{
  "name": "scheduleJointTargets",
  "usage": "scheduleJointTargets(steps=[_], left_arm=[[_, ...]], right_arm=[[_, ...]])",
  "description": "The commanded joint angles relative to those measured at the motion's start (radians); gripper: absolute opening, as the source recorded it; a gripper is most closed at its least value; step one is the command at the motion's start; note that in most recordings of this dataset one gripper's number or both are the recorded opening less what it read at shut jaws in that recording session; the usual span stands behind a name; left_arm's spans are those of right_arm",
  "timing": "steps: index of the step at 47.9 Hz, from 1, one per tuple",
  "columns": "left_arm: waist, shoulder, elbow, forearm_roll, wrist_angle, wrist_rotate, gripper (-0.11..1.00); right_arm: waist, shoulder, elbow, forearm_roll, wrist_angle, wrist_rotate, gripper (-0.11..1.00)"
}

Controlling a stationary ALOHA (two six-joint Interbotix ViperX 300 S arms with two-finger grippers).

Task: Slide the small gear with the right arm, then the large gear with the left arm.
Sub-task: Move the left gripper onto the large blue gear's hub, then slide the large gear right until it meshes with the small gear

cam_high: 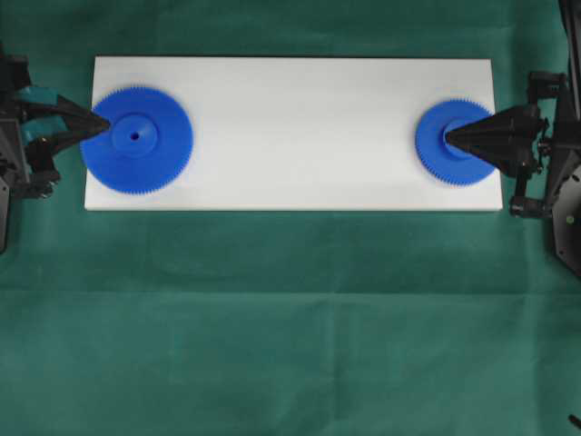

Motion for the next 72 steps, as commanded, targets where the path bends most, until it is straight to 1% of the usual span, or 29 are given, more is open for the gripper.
scheduleJointTargets(steps=[1,11,19,39,47,52,58,72], left_arm=[[0.003,0.023,-0.032,-0.002,0.005,0.002,-0.01],[0.008,0.041,-0.032,-0.002,0.000,0.002,-0.01],[0.017,0.087,-0.026,-0.002,-0.014,0.002,-0.01],[0.038,0.290,-0.014,0.000,-0.132,0.002,-0.01],[0.064,0.391,-0.009,0.000,-0.192,0.005,-0.01],[0.074,0.446,-0.008,0.000,-0.209,0.005,-0.01],[0.078,0.492,-0.009,0.000,-0.224,0.005,-0.01],[0.081,0.543,-0.008,0.000,-0.275,0.006,-0.01]], right_arm=[[0.002,0.003,-0.009,-0.002,-0.009,0.002,0.53],[0.002,0.003,-0.009,-0.002,-0.009,0.002,0.53],[0.002,0.003,-0.009,-0.002,-0.009,0.002,0.53],[0.002,0.003,-0.009,-0.002,-0.009,0.002,0.52],[0.003,0.003,-0.009,-0.002,-0.009,0.003,0.52],[0.003,0.005,-0.009,0.000,-0.009,0.003,0.53],[0.003,0.003,-0.008,0.000,-0.009,0.005,0.53],[0.003,0.003,-0.008,0.000,-0.008,0.005,0.52]])
